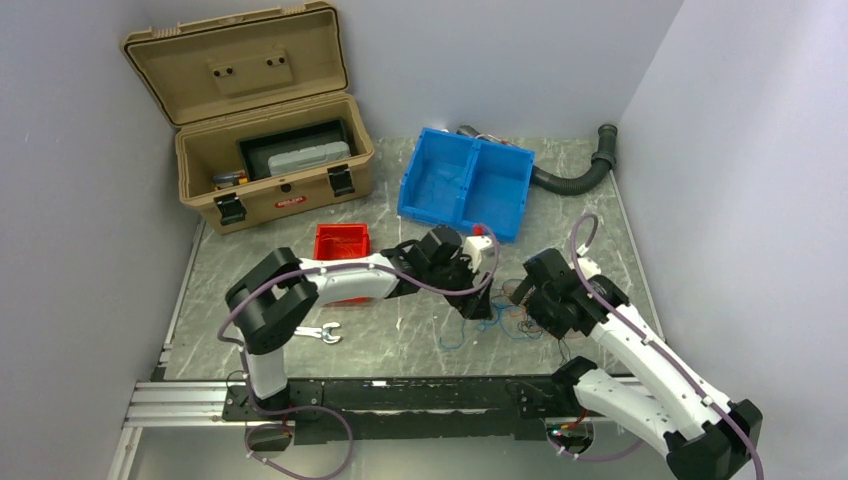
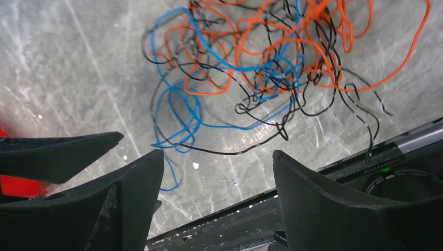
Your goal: Untangle the cables
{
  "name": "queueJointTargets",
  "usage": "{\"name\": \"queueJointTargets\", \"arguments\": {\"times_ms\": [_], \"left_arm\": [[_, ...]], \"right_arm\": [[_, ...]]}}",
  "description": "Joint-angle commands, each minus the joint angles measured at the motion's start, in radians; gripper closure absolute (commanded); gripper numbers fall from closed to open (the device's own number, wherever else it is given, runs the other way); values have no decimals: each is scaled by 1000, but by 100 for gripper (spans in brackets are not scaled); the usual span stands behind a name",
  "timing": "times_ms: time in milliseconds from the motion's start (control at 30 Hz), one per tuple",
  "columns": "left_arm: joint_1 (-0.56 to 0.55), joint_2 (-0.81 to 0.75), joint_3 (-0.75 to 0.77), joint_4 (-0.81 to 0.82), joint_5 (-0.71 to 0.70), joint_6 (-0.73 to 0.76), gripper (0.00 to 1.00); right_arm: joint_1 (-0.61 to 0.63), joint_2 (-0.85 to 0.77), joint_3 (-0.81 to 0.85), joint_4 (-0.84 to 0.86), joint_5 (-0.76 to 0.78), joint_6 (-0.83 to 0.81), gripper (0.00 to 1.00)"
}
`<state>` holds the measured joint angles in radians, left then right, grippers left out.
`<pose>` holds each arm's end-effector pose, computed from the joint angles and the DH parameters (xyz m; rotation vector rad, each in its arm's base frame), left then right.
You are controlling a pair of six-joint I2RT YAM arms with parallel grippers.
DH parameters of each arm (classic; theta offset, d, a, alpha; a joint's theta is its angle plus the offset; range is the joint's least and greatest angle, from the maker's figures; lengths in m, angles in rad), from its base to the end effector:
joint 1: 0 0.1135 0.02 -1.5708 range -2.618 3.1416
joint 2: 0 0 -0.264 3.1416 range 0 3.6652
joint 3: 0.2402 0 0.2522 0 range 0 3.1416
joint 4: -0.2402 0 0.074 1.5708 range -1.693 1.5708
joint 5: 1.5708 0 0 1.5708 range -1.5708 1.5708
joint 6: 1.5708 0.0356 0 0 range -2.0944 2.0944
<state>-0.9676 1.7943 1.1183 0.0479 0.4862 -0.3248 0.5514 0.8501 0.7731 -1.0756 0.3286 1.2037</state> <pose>0.2089 -0.3327 0.2025 1.0409 2.1706 -1.2058 0.1239 0.0627 0.2544 0.9276 2.4544 0.1502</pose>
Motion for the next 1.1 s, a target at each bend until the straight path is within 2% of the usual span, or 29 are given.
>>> {"name": "queueJointTargets", "arguments": {"times_ms": [0,33,100,233,267,333,400,567,600,700,733,767,833,867,933,1067], "left_arm": [[-37,50,78,23,-25,47,19],[-42,62,81,30,-25,45,20],[-49,85,89,34,-27,44,23],[-53,122,103,29,-36,39,39],[-53,128,103,30,-39,37,43],[-53,136,100,39,-37,35,53],[-53,143,97,54,-32,23,59],[-52,152,114,47,-21,8,99],[-52,146,115,38,-24,8,100],[-49,93,105,0,-52,30,100],[-46,67,97,-14,-62,39,100],[-40,37,86,-29,-69,47,100],[-29,-21,73,-61,-74,62,100],[-21,-47,69,-90,-75,68,100],[-11,-93,66,-129,-78,81,100],[-7,-157,69,-189,-87,96,100]], "right_arm": [[-2,-42,-92,51,-67,130,23],[-3,-44,-105,56,-64,151,26],[-2,-45,-122,63,-49,182,39],[-4,-65,-107,35,33,233,80],[-4,-71,-101,23,53,237,89],[-4,-83,-89,16,84,236,99],[-4,-93,-78,10,101,241,100],[-4,-115,-70,10,119,250,100],[-4,-118,-70,5,128,257,100],[-4,-121,-66,-18,159,271,85],[-4,-121,-65,-22,168,268,75],[-4,-120,-64,-23,173,263,64],[-3,-114,-65,-11,173,237,32],[-5,-110,-68,6,166,213,24],[-6,-98,-70,32,152,181,15],[-7,-77,-84,39,142,197,7]]}}
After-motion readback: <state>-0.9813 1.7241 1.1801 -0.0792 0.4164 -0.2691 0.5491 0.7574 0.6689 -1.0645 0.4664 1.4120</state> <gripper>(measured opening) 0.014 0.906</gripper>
